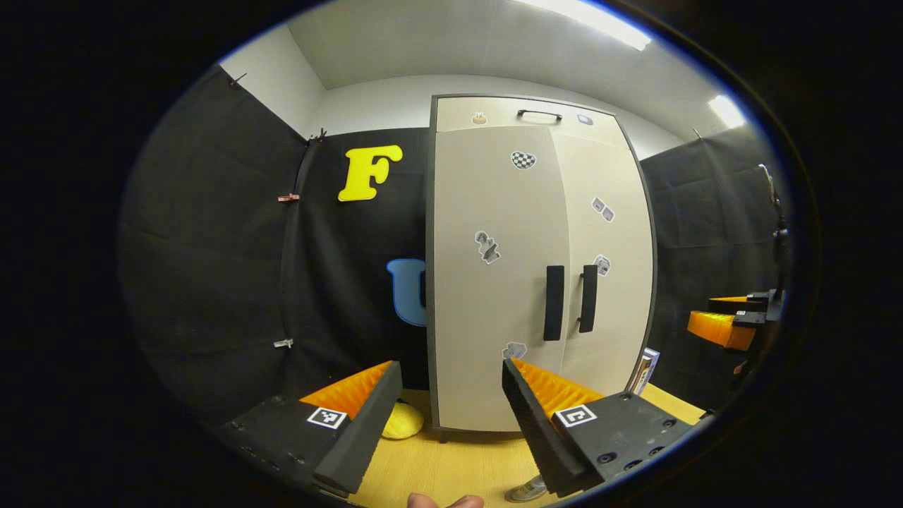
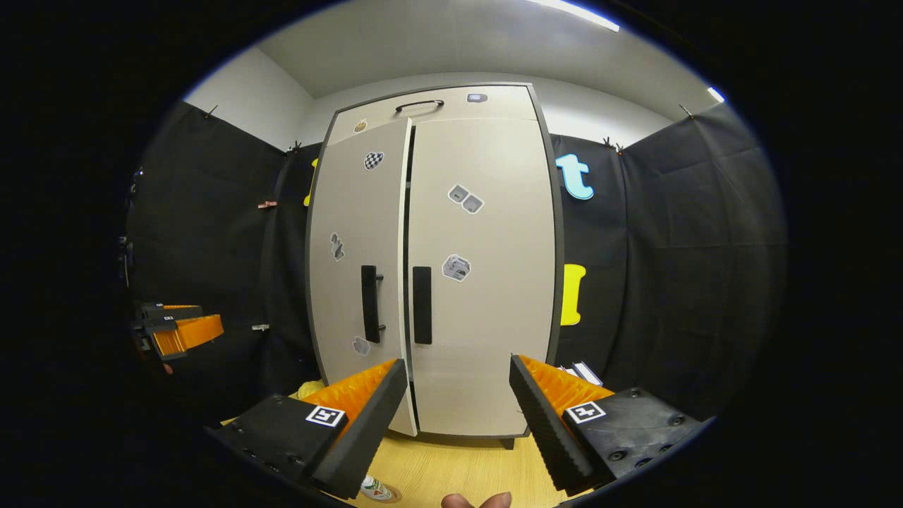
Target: Grasp the bottle in the cabinet with the left hand and place it on the coaster, then close the right door with the right hand and the left door with the left hand.
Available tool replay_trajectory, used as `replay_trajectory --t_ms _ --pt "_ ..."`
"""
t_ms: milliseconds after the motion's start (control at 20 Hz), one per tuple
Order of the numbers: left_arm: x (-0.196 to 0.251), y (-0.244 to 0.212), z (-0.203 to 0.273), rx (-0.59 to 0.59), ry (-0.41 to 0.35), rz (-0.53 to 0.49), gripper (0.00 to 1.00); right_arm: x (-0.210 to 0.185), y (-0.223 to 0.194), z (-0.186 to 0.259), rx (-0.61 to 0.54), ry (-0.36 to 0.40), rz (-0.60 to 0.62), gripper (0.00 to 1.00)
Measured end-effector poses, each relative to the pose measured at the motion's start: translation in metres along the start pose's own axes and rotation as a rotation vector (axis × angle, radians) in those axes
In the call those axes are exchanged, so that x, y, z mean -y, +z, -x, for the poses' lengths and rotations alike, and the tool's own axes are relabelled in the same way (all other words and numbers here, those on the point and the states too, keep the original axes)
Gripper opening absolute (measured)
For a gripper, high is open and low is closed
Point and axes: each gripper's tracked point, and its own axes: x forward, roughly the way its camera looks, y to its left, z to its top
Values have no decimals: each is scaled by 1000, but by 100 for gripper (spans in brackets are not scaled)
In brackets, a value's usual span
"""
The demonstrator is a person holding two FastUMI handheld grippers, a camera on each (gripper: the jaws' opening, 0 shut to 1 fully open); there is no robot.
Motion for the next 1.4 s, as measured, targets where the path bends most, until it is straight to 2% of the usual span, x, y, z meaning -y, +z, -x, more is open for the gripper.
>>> replay_trajectory --t_ms 1400 --pt "-8 -6 -20 -7 1 0 92 -6 -1 -16 -2 4 4 97"
